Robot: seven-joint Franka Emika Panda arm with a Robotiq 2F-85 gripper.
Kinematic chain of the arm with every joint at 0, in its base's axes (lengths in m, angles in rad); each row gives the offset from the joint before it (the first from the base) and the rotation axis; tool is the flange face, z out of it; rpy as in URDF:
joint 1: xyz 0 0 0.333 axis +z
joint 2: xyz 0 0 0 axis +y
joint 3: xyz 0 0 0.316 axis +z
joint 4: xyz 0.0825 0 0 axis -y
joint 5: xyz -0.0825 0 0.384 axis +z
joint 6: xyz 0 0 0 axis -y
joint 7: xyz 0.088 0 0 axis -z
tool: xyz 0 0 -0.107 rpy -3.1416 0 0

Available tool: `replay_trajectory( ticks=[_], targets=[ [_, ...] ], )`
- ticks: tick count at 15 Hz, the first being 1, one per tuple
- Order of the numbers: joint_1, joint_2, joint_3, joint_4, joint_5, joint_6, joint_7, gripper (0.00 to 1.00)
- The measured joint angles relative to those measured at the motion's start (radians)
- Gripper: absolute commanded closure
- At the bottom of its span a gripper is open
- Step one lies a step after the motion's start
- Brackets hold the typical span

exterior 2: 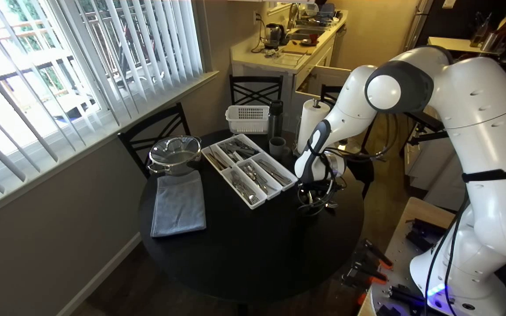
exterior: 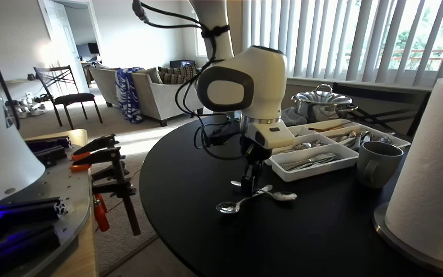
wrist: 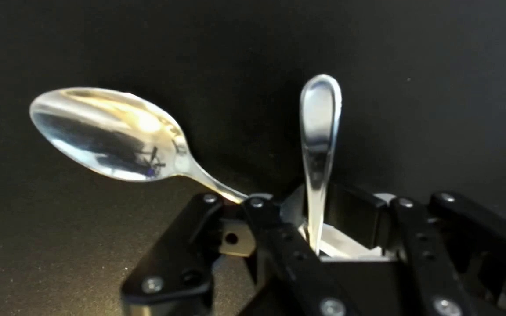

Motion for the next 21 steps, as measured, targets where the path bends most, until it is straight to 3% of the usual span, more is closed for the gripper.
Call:
replay_trajectory(
  ticks=[5, 6, 7, 8, 10, 18, 21],
  targets=[
    [0.006, -0.014, 0.001, -0.073, 0.000, 0.110, 0.000, 0.98],
    [0.007, -0.016, 0.002, -0.082, 0.000, 0.120, 0.000, 0.90],
    [0.006, -0.018, 0.002, -0.088, 0.000, 0.124, 0.000, 0.65],
    [0.006, -0.018, 0.004, -0.090, 0.000, 0.127, 0.000, 0.65],
    [0.003, -0.020, 0.013, -0.091, -0.001, 0.138, -0.002, 0.55],
    [-0.051, -0.038, 0.098, -0.104, -0.002, 0.188, -0.025, 0.05],
    [-0.079, -0.037, 0.122, -0.108, -0.002, 0.188, -0.026, 0.00]
  ],
)
